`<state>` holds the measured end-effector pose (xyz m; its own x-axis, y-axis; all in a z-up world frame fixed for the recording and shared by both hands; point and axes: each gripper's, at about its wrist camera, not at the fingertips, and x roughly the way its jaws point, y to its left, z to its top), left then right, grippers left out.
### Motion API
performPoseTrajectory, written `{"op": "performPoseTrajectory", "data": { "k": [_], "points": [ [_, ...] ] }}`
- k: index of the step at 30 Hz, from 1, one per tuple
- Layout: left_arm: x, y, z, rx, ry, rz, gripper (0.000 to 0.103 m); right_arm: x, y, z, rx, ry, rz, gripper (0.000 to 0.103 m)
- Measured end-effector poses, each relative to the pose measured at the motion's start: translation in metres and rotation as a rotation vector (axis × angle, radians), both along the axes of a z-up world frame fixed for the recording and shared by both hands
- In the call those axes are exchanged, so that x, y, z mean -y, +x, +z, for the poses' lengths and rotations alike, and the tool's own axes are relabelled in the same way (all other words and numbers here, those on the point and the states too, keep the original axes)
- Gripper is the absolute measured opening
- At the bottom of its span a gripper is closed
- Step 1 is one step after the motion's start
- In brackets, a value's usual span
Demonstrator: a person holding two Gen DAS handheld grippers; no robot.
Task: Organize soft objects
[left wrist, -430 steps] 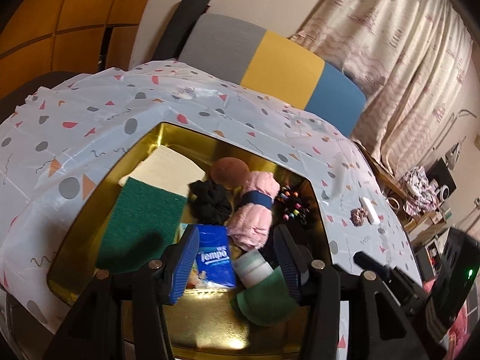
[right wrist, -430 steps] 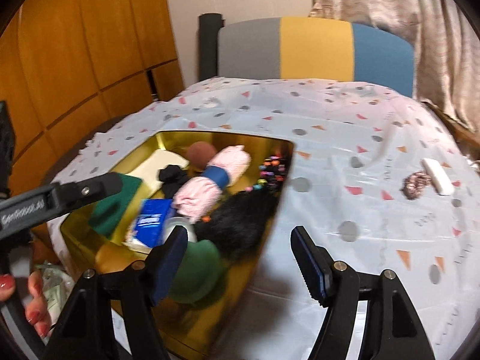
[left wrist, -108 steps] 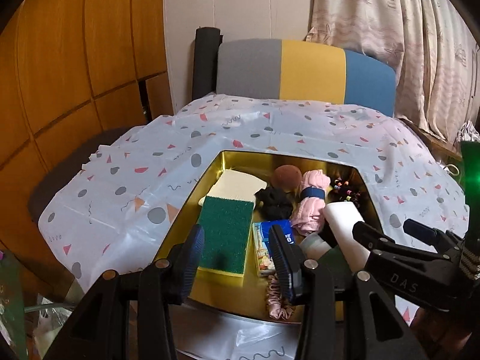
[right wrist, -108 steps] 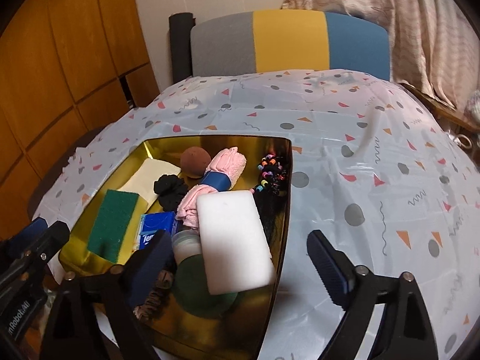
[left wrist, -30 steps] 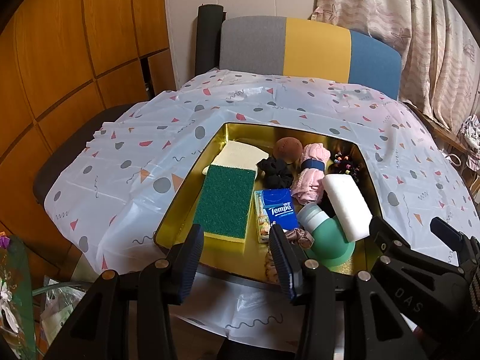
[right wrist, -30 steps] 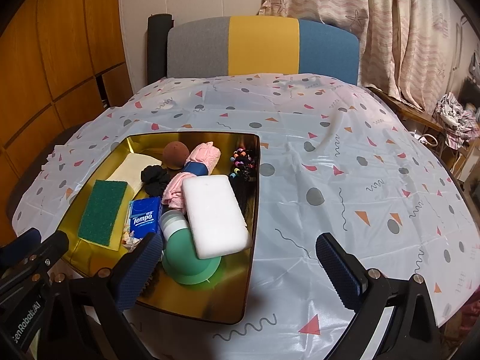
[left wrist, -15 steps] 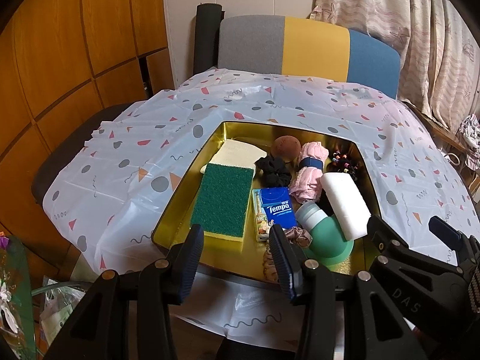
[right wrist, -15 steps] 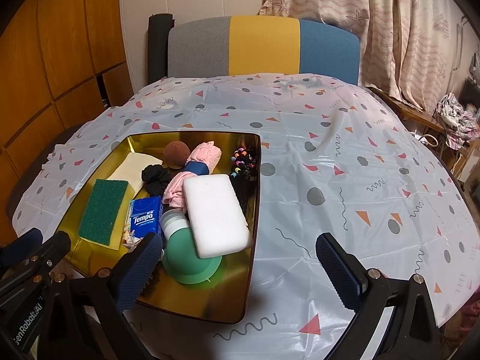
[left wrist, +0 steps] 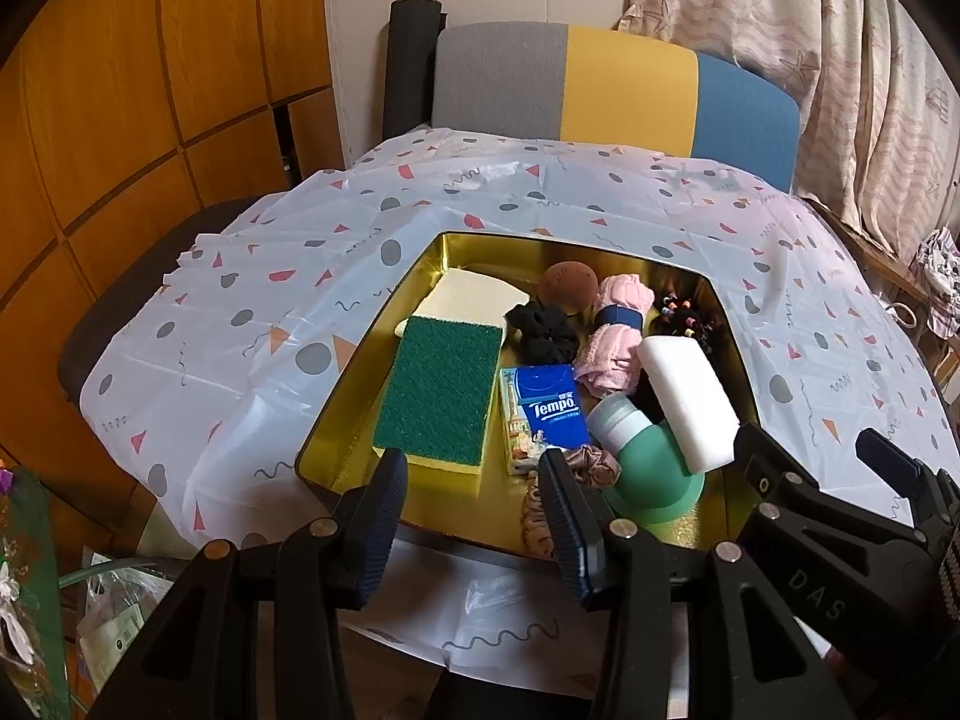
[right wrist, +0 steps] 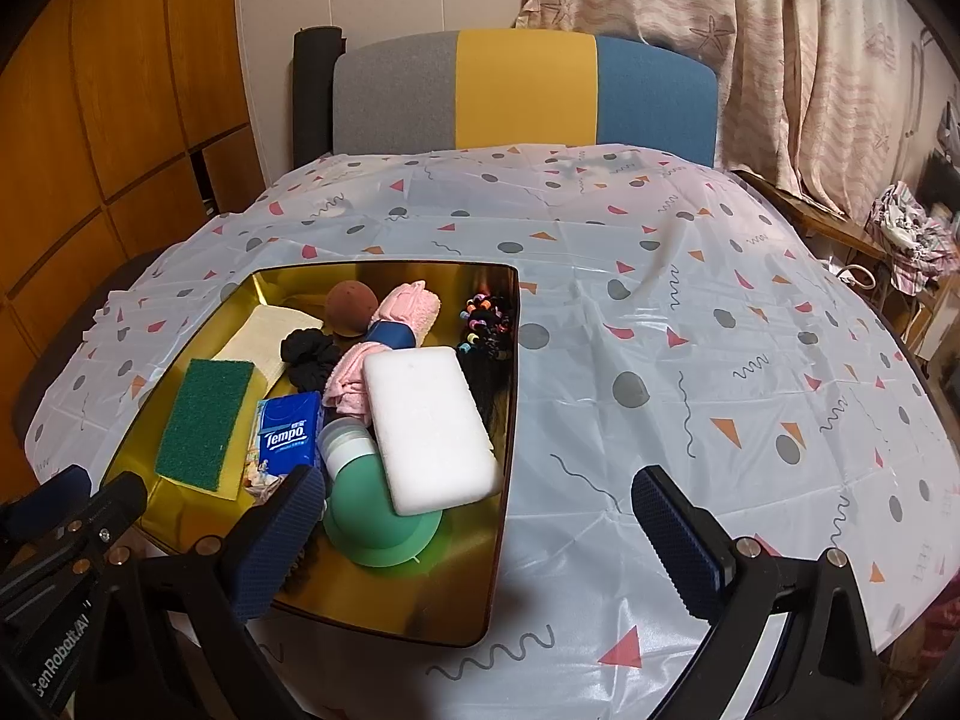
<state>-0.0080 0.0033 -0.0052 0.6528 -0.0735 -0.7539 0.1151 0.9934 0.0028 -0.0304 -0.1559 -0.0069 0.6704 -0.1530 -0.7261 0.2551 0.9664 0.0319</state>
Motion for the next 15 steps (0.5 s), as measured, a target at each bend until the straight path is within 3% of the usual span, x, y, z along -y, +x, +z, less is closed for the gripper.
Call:
{"op": "performPoseTrajectory", "data": {
  "k": [15],
  "points": [
    [-0.0009,0.0008,-0.0014,0.009,0.013,0.014,0.045,0.0021,-0.0003,-0.0015,0.0,0.004,-0.003,0.103]
  ]
}}
